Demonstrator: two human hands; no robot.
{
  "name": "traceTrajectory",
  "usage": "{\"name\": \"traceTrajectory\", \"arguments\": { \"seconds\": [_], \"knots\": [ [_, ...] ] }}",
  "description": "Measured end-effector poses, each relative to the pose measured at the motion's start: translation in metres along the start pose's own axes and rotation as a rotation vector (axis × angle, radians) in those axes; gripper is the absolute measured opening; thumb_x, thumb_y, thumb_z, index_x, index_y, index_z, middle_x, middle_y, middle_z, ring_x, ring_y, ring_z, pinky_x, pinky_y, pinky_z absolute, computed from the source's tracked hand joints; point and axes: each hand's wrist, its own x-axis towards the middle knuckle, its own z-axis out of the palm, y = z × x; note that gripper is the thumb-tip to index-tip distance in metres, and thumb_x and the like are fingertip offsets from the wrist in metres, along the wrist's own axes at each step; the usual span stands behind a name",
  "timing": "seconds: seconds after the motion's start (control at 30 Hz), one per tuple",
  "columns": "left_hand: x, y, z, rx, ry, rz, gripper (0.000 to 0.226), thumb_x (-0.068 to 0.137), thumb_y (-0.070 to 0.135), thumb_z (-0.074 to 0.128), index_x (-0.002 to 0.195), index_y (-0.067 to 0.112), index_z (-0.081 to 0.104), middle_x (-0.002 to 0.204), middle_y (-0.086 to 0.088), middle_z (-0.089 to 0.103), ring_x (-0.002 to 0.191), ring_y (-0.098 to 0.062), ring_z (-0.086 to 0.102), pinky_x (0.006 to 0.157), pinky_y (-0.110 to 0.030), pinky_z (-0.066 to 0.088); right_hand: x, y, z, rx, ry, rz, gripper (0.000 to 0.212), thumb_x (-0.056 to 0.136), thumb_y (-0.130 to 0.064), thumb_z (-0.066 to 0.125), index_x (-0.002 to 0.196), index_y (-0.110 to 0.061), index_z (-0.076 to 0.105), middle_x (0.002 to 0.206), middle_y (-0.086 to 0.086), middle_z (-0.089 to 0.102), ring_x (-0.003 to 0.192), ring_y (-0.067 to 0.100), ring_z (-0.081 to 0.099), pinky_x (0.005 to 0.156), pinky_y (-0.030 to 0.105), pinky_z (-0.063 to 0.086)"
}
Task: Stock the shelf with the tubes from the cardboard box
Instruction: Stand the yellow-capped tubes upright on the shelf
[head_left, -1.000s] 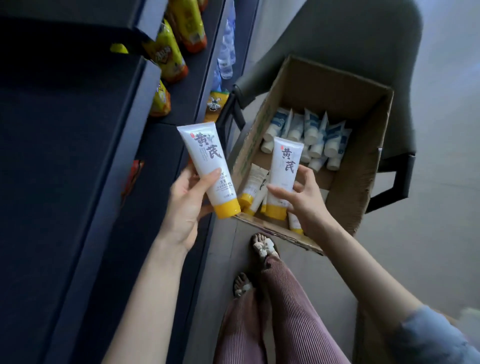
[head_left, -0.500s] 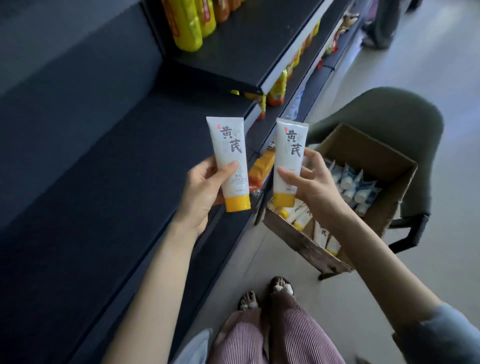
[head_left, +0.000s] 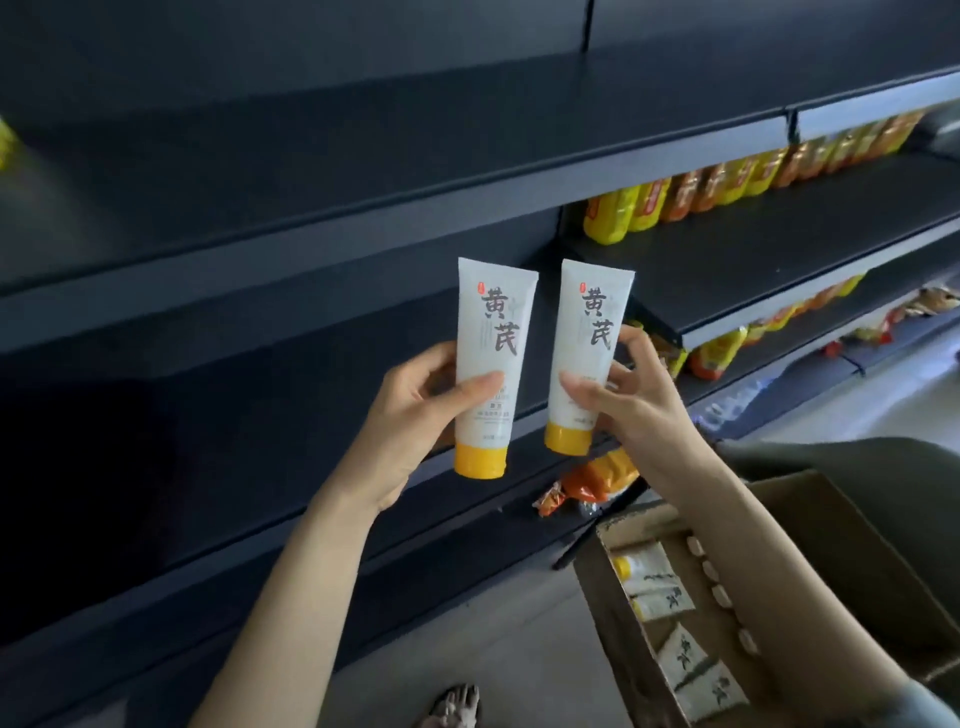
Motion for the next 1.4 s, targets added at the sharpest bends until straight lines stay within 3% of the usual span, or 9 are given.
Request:
{"name": "traceTrajectory", "arguments": {
  "seconds": [0.23,0.4,0.63,0.93,1.13,1.3,1.4],
  "knots": [
    [-0.052,0.034,-0.023,0.001,0.228,0.151,0.029,0.074,0.033,0.074,0.103,0.036,0.071,0.108,0.006,0.071,0.099,-0.011,0.068,0.069,-0.02,0.054,0.002,-0.032,0.046,-0.066,-0.293,-0.082,0.058,0.075,-0.021,0.071,0.127,-0.022,0.044,0.118,0.009,0.066,0.106,0.026,0.065,0.082,0.043,0.057],
    [-0.08,0.06,-0.052,-0.003,0.372,0.253,0.028,0.076,0.028,0.068,0.103,0.032,0.072,0.106,0.003,0.071,0.097,-0.013,0.068,0.069,-0.024,0.054,0.006,-0.053,0.087,-0.042,-0.411,-0.113,0.051,0.074,-0.019,0.072,0.12,-0.024,0.05,0.111,0.007,0.069,0.102,0.025,0.066,0.075,0.032,0.056],
    [-0.106,0.094,-0.104,-0.031,0.487,0.381,0.03,0.072,0.028,0.076,0.101,0.034,0.073,0.104,0.004,0.072,0.095,-0.011,0.069,0.067,-0.022,0.055,0.013,-0.076,0.152,-0.017,-0.504,-0.155,0.052,0.07,-0.022,0.075,0.116,-0.022,0.052,0.109,0.006,0.069,0.096,0.021,0.067,0.073,0.028,0.054],
    [-0.152,0.119,-0.2,0.008,0.618,0.461,0.033,0.07,0.031,0.073,0.103,0.035,0.072,0.105,0.004,0.072,0.097,-0.012,0.069,0.068,-0.021,0.055,0.031,-0.091,0.277,0.06,-0.499,-0.222,0.054,0.066,-0.023,0.076,0.114,-0.018,0.052,0.105,0.004,0.07,0.094,0.021,0.069,0.069,0.028,0.054],
    [-0.169,0.134,-0.262,0.028,0.674,0.49,0.032,0.072,0.032,0.073,0.104,0.033,0.071,0.105,0.002,0.072,0.097,-0.014,0.069,0.068,-0.024,0.056,0.055,-0.096,0.355,0.058,-0.416,-0.276,0.047,0.067,-0.019,0.077,0.109,-0.015,0.058,0.104,-0.001,0.072,0.099,0.02,0.068,0.081,0.037,0.056],
    [-0.178,0.142,-0.299,0.04,0.698,0.491,0.038,0.068,0.034,0.071,0.106,0.03,0.071,0.107,0.002,0.072,0.099,-0.014,0.068,0.069,-0.022,0.055,0.083,-0.098,0.408,-0.018,-0.341,-0.323,0.037,0.074,-0.009,0.078,0.103,-0.017,0.057,0.1,-0.003,0.071,0.09,0.009,0.069,0.067,0.017,0.054],
    [-0.179,0.147,-0.315,0.046,0.705,0.494,0.04,0.068,0.034,0.071,0.108,0.027,0.07,0.107,0.001,0.072,0.098,-0.015,0.068,0.068,-0.022,0.055,0.106,-0.099,0.437,-0.066,-0.308,-0.332,0.036,0.073,-0.009,0.079,0.098,-0.019,0.056,0.098,-0.005,0.069,0.084,0.004,0.068,0.061,0.012,0.051]
  ]
}}
